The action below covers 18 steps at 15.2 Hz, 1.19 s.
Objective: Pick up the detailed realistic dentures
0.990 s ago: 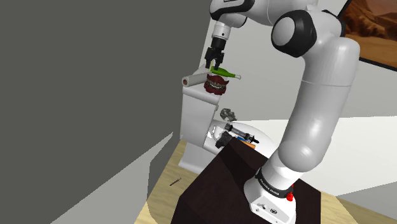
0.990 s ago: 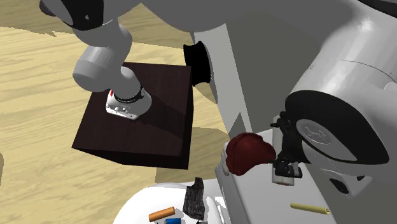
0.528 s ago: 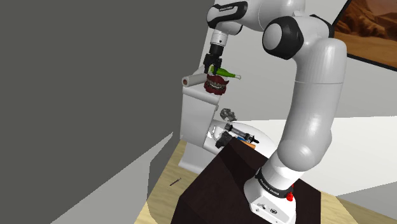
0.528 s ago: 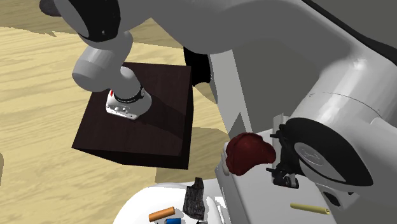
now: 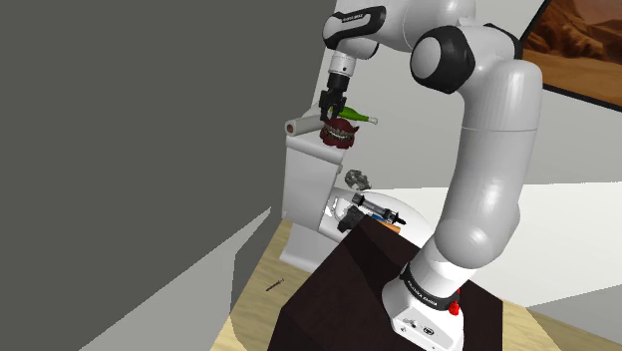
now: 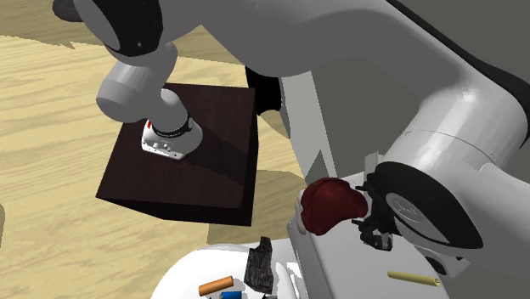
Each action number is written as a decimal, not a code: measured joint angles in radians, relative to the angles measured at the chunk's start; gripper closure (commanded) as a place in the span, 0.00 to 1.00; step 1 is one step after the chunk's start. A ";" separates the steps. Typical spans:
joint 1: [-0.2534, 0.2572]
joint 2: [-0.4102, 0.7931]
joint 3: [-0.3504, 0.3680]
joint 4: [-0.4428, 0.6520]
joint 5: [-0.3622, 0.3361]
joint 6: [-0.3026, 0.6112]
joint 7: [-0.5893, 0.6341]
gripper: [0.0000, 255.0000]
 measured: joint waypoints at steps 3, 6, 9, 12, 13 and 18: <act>0.000 0.000 0.000 0.001 0.000 -0.001 0.000 1.00; -0.001 0.001 0.000 0.006 0.000 -0.007 0.001 1.00; -0.003 -0.002 -0.001 0.035 -0.002 -0.038 0.007 1.00; -0.006 -0.005 -0.002 0.069 -0.004 -0.074 0.012 1.00; -0.008 -0.005 -0.003 0.081 -0.004 -0.087 0.014 1.00; -0.014 -0.010 -0.005 0.145 -0.006 -0.153 0.023 1.00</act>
